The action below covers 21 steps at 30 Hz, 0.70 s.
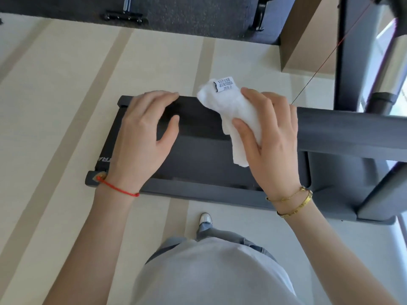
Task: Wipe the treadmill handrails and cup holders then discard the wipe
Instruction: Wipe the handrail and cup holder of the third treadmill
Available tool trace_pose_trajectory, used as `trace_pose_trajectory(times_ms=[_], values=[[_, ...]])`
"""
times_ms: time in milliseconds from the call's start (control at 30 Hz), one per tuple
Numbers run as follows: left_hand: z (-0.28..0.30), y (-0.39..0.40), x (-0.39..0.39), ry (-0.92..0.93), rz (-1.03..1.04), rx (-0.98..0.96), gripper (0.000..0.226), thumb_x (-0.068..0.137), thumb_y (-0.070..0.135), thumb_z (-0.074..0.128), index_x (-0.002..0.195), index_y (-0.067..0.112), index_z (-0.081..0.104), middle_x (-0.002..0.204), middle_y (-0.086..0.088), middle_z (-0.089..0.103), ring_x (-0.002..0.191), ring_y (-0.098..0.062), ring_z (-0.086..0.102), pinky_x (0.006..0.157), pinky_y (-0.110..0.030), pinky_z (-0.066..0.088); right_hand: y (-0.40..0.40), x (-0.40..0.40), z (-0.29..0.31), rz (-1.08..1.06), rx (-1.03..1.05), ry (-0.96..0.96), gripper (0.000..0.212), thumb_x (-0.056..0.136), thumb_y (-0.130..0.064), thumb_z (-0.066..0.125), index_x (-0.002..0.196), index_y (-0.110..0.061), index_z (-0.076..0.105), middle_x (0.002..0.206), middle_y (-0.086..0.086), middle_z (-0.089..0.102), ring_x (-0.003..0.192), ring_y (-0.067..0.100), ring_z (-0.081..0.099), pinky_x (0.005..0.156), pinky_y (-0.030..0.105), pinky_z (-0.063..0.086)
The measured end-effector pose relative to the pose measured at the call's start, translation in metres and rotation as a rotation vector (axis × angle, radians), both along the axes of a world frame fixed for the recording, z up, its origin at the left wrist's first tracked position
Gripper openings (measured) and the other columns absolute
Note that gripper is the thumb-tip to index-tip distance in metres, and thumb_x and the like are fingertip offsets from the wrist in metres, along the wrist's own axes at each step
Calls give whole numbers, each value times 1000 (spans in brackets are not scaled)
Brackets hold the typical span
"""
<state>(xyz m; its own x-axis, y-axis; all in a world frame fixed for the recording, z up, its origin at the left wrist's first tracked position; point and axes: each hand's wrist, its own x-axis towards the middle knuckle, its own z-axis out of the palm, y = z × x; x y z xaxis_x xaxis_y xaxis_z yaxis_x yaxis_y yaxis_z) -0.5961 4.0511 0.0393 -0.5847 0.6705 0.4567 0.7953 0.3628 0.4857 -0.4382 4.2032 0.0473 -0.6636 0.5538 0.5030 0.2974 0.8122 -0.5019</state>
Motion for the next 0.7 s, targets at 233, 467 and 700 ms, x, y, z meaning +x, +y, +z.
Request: trace_pose_trajectory(times_ms=[233, 467, 700], values=[[0, 37, -18, 13, 7, -33, 28, 97, 12, 56, 122, 6, 65, 120, -7, 65, 114, -27, 57, 101, -36, 44, 34, -31, 21, 46, 155, -191, 41, 101, -44, 40, 135, -26, 53, 119, 2, 56, 95, 27, 49, 84, 39, 38], [-6, 45, -27, -40, -20, -47, 25, 99, 15, 54, 119, 9, 68, 118, -3, 68, 109, -24, 62, 95, -42, 48, 54, -32, 31, 104, 210, -426, 44, 99, -50, 34, 119, -22, 61, 111, 0, 58, 90, 25, 45, 82, 36, 38], [-9, 43, -30, -105, -77, -43, 30, 101, 24, 47, 120, 12, 68, 113, 1, 71, 105, -19, 65, 96, -45, 50, 69, -30, 32, -46, 213, -505, 45, 101, -46, 32, 100, -15, 63, 97, 2, 62, 83, 28, 43, 78, 40, 38]])
